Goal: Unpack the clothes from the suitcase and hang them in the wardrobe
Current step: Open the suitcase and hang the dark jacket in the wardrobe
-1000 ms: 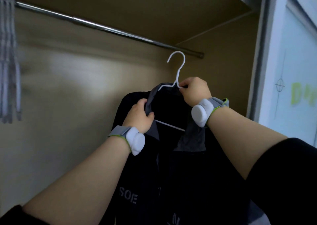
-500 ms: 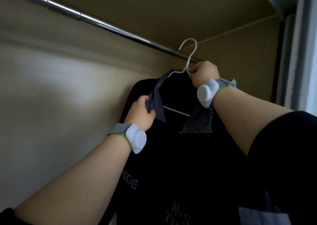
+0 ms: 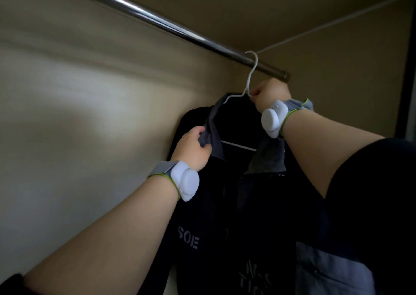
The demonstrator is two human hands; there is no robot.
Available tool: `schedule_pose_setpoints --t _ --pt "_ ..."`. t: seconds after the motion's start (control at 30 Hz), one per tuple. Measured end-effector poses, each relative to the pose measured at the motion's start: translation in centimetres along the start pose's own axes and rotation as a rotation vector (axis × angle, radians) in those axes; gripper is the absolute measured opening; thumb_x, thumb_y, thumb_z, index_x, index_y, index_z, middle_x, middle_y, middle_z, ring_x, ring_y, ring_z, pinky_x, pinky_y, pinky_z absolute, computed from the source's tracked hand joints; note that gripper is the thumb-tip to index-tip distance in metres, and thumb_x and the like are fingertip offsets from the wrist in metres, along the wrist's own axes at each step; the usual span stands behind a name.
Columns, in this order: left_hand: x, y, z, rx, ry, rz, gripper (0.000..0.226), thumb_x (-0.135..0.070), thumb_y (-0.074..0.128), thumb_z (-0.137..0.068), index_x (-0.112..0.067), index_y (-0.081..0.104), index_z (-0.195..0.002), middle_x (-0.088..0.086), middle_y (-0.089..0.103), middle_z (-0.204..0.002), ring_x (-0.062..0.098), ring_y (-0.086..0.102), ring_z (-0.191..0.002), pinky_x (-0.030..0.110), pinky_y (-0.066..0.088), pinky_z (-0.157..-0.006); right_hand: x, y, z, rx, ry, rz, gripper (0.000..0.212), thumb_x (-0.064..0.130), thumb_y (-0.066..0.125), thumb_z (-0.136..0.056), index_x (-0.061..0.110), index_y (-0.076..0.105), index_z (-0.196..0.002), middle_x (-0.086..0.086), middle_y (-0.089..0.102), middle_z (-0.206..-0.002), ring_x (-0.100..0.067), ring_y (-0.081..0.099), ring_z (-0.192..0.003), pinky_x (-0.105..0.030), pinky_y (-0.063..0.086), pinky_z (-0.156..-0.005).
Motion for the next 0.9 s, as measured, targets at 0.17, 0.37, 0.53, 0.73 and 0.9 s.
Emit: schedule_pose_setpoints --t 0.17,0.37,0.53,0.73,0.9 --pt "0.2 1.7 -0.4 0.034 -0.033 0.046 0.056 -0.017 0.057 -0.09 -0.015 0.035 -0.142 0.008 0.051 -0.135 0.026 0.054 -0.117 0.038 0.044 -0.101 -1.4 0.9 0.5 -0.028 0.008 -0.032 0.02 0.008 0.051 -0.087 0.007 0.07 -0.093 -0.016 0.066 -0.1 -0.036 0.061 -0.097 -0.03 0.045 -0.073" --pt "3.1 3.9 2.4 -0.037 -0.2 0.202 0.056 -0.013 0.052 -0.091 -0.013 0.03 -0.143 0.004 0.059 -0.118 0.022 0.058 -0.1 0.026 0.044 -0.082 0.8 1.4 6.1 -0.338 -0.235 0.216 0.029 0.017 0.053 -0.084 0.018 0.063 -0.111 -0.012 0.053 -0.117 -0.037 0.045 -0.11 -0.04 0.037 -0.089" --pt "6.6 7.9 5.7 -0.017 -0.335 0.386 0.054 -0.005 0.046 -0.09 -0.011 0.03 -0.14 0.001 0.063 -0.105 0.027 0.063 -0.101 0.044 0.051 -0.091 3.7 7.5 13.5 -0.059 -0.559 0.442 0.022 0.019 0.051 -0.078 0.021 0.072 -0.084 -0.002 0.07 -0.081 -0.025 0.064 -0.083 -0.033 0.041 -0.079" --pt "10.6 12.2 10.0 0.145 -0.442 0.349 0.033 -0.002 0.046 -0.09 -0.009 0.054 -0.121 0.011 0.064 -0.114 0.031 0.06 -0.107 0.047 0.048 -0.097 2.4 12.2 19.6 0.274 -0.529 0.498 0.041 0.013 0.031 -0.09 0.016 0.067 -0.107 -0.006 0.064 -0.106 -0.029 0.05 -0.112 -0.043 0.014 -0.115" --pt "12.4 14.4 13.5 0.301 -0.495 0.143 0.036 -0.01 0.055 -0.091 -0.004 0.056 -0.127 0.016 0.061 -0.124 0.032 0.057 -0.113 0.032 0.046 -0.096 2.0 12.6 21.5 0.18 -0.539 0.414 0.045 0.017 0.026 -0.068 0.018 0.071 -0.062 -0.004 0.061 -0.068 -0.028 0.059 -0.074 -0.037 0.049 -0.085"
Point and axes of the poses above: each hand's wrist, its own z-axis away from the middle knuckle, its own y-axis out of the palm, x = y × z, the point moved 6 cm from there along -z, towards the middle knuckle
